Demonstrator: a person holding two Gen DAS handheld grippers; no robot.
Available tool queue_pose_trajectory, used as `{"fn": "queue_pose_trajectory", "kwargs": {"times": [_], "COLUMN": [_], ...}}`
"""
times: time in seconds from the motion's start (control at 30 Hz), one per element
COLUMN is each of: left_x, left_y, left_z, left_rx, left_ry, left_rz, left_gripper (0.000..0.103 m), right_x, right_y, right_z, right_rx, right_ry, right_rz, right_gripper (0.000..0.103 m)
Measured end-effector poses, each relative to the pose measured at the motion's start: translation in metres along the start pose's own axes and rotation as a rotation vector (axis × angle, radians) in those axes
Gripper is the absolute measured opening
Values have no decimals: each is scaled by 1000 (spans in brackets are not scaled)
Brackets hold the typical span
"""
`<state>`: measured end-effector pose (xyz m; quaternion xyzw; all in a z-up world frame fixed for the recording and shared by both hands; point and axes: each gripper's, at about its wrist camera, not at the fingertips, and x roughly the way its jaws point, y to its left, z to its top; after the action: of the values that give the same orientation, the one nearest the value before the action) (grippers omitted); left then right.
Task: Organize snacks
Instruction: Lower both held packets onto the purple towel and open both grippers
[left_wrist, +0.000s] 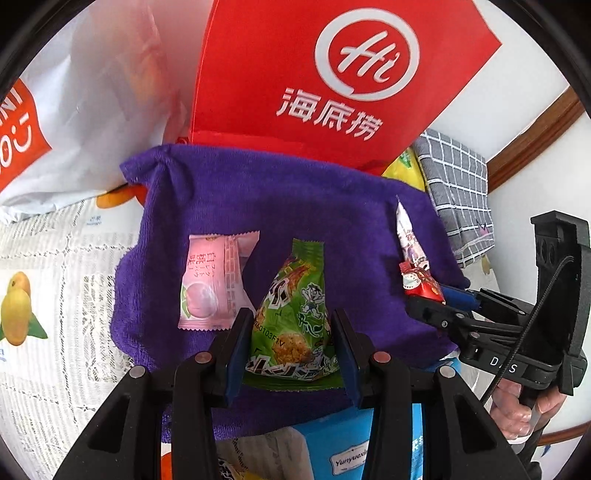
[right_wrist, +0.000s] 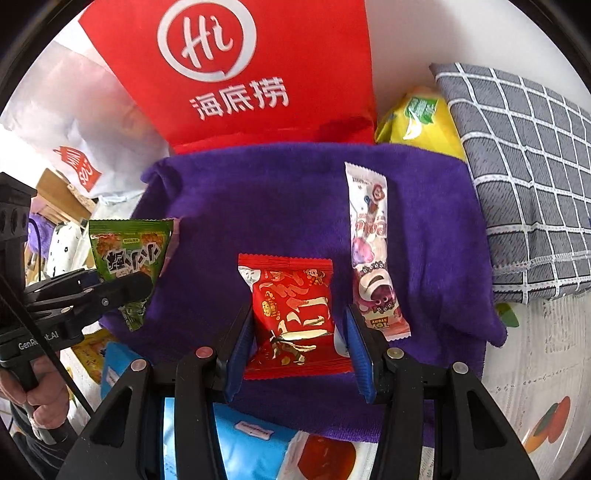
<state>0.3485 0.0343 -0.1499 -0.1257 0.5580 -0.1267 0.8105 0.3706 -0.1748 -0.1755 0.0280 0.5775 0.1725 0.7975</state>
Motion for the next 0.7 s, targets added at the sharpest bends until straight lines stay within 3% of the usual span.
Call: {"fn": "queue_pose_trajectory", "kwargs": {"times": [0.7], "left_x": [20], "left_y": [1], "left_z": [0], "left_rx": [2], "left_ry": [53], "left_rz": [16], "left_gripper": [41], "right_x": [21], "right_y": [6], "right_z": [0], "right_rx": [-1], "right_ry": [36], "right_rz": [-45], "right_gripper": [52]}}
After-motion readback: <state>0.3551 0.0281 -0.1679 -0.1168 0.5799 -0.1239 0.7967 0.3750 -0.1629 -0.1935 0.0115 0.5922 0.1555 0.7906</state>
